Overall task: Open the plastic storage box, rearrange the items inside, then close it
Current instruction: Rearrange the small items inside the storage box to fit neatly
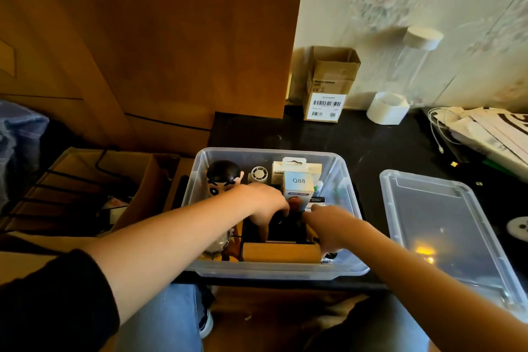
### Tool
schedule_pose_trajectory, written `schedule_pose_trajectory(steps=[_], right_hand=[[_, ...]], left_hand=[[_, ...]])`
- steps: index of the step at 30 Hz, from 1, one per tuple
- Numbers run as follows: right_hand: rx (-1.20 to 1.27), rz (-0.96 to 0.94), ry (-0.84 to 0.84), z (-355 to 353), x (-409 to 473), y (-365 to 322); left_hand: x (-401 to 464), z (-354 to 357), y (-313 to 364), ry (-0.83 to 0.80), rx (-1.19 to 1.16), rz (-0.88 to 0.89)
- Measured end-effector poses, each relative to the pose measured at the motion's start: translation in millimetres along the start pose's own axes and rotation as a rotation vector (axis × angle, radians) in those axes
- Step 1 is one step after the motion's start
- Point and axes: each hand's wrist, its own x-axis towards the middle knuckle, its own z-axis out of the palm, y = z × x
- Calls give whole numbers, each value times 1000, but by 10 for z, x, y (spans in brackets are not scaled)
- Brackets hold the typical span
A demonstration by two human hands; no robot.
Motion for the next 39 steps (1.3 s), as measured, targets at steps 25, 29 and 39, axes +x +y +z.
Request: schedule_pose_trajectory(steps=[25, 29, 39], right_hand=[[163, -6, 253, -154, -174, 138], [135, 90, 316, -187, -153, 125], [11, 183, 232, -184, 28, 72]], left_hand=[[23, 215, -100, 59, -135, 94], [-117, 142, -270, 262, -362, 57], [-479, 151, -481, 431, -974, 91]])
